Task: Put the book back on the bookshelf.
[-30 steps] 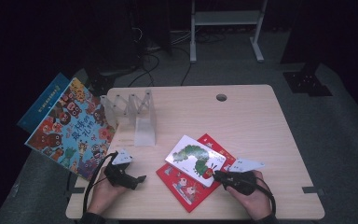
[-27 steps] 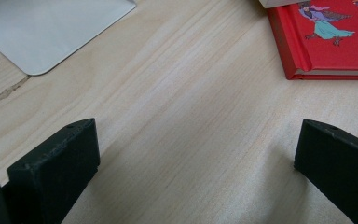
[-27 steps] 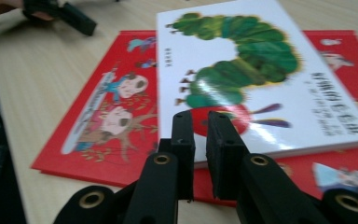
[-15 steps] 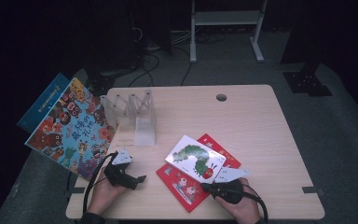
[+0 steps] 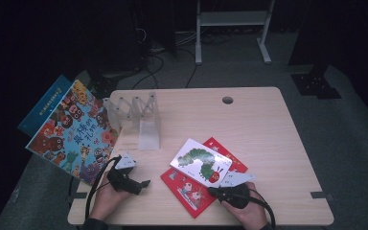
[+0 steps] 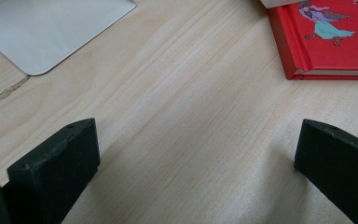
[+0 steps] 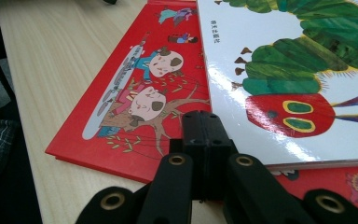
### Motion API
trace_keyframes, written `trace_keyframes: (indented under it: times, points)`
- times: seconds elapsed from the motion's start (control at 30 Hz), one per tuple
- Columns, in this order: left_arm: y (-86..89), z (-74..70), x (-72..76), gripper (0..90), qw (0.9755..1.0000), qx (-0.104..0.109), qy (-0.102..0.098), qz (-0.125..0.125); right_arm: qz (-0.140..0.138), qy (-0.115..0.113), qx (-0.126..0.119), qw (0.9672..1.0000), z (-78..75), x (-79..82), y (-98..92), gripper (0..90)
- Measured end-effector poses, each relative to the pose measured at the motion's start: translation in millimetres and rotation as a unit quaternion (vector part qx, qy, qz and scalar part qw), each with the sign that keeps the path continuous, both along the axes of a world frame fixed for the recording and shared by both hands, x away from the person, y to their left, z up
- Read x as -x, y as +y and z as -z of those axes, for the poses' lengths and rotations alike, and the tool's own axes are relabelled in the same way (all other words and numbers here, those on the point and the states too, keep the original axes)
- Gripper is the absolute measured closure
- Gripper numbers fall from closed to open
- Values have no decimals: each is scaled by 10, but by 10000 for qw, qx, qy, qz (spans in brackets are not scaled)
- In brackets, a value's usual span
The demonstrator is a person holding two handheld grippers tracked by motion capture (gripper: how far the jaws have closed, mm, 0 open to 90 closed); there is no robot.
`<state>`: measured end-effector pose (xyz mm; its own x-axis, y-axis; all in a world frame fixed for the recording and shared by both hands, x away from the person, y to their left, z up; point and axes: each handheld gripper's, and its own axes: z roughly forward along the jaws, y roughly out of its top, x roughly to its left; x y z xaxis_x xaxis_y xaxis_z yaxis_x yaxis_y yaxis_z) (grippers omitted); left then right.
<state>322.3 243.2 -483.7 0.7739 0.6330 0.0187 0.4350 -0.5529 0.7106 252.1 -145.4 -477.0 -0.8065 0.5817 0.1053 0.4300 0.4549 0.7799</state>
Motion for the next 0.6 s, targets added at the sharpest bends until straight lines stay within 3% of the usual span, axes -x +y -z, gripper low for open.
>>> trace_keyframes:
  times: [0.6]
  points:
    - [0, 1, -1, 0, 10000, 9, 1, -18, 420, -86, 55, 9991, 0, -106, -220, 897]
